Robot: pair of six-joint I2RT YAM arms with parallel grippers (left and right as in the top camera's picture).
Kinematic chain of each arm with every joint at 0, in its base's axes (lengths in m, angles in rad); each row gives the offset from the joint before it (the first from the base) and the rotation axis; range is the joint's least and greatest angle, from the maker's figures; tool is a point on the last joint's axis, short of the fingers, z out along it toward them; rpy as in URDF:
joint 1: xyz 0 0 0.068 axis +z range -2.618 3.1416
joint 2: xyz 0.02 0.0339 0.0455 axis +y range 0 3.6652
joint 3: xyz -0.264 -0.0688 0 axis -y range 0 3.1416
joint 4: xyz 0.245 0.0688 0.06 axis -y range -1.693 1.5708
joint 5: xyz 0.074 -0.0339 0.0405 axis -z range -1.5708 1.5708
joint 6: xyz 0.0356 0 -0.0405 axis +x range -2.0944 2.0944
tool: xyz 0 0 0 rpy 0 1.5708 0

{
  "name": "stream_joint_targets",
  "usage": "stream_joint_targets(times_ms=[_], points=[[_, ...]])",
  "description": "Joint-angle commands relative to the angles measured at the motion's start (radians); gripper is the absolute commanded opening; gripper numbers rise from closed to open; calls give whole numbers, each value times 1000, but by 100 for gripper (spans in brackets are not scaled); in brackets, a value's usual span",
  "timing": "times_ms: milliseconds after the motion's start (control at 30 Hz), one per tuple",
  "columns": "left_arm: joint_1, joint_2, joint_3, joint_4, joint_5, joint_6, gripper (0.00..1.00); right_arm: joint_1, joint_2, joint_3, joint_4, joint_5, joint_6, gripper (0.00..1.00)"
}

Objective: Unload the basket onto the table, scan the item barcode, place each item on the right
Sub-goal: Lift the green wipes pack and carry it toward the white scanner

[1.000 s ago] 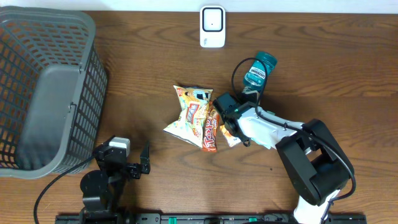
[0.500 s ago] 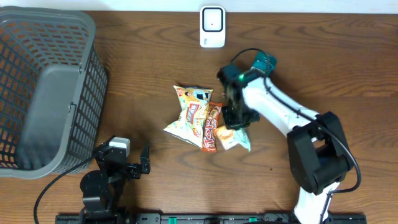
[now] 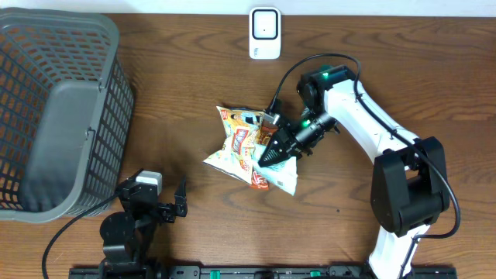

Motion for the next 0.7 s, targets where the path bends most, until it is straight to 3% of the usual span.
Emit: stream_joint_targets(times_ms=[0,300,667], points=[[2,-1,-13,-25,-3,-9,98,1,-1,16,-70,-256,-39,1],[2,-1,-13,-25,-3,-9,98,1,-1,16,-205,-261,-76,1],[2,-1,-13,-25,-3,-9,98,31,-66,15,-204,-251,-31,1]])
